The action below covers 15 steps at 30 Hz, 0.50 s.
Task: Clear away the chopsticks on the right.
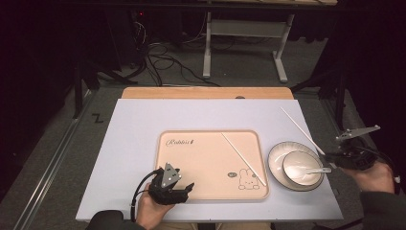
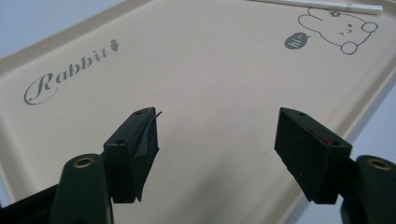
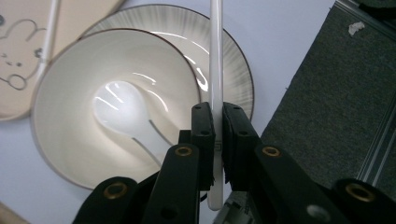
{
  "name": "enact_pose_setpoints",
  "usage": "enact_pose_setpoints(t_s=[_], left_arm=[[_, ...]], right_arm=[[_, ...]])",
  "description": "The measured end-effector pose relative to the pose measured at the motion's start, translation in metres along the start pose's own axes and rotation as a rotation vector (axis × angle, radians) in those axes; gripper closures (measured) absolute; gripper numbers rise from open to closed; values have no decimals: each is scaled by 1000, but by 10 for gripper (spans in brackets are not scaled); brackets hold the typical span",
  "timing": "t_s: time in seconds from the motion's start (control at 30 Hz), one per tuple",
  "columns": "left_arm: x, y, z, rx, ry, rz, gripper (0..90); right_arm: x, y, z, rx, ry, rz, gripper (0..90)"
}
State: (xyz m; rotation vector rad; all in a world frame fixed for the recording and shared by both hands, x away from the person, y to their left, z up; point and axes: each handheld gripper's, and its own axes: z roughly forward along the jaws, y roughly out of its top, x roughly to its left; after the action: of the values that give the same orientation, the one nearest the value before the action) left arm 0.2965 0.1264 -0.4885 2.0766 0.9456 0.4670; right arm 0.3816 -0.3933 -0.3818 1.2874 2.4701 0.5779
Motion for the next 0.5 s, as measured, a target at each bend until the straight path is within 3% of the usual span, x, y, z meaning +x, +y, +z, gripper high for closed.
enact_pose_setpoints(t_s=[0.23,0.5], left_arm=[[-2,0,0,2,-4,3,306],[-1,0,0,-2,-7,-1,306]], right_arm=[[32,-7,-14,-48,48,12,852],[67,-6,-9,-43,91,-28,852]])
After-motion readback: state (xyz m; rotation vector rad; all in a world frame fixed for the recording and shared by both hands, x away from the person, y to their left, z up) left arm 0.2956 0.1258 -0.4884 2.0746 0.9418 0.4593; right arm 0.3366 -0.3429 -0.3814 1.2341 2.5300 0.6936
